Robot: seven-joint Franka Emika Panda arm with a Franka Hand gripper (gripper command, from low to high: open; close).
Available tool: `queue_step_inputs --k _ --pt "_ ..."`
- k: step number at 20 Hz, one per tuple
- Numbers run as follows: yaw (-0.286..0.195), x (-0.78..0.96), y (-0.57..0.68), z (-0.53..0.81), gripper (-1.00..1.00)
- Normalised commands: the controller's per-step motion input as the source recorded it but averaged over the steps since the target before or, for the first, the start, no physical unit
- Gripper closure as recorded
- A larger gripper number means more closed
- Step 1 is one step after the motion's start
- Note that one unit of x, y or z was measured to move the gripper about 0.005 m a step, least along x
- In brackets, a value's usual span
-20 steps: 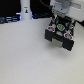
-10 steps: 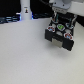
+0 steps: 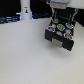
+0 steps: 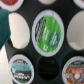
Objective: Open the kcup holder, insert the kcup into the holder, and close the kcup holder
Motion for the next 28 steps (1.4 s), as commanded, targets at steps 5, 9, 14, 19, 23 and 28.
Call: queue_step_inputs --k 5,9,14,19,23,28 --pt "0.013 0.64 -0.53 0.19 -1.00" --pt "0.027 0.65 -0.42 0.09 -1.00" --pt "0.033 0.72 -0.25 0.04 -1.00" --pt "0.067 0.71 -0.03 0.02 -1.00" --pt "0.082 0.71 0.05 -0.08 -1.00" --pt "0.119 0.34 0.22 -0.20 -1.00"
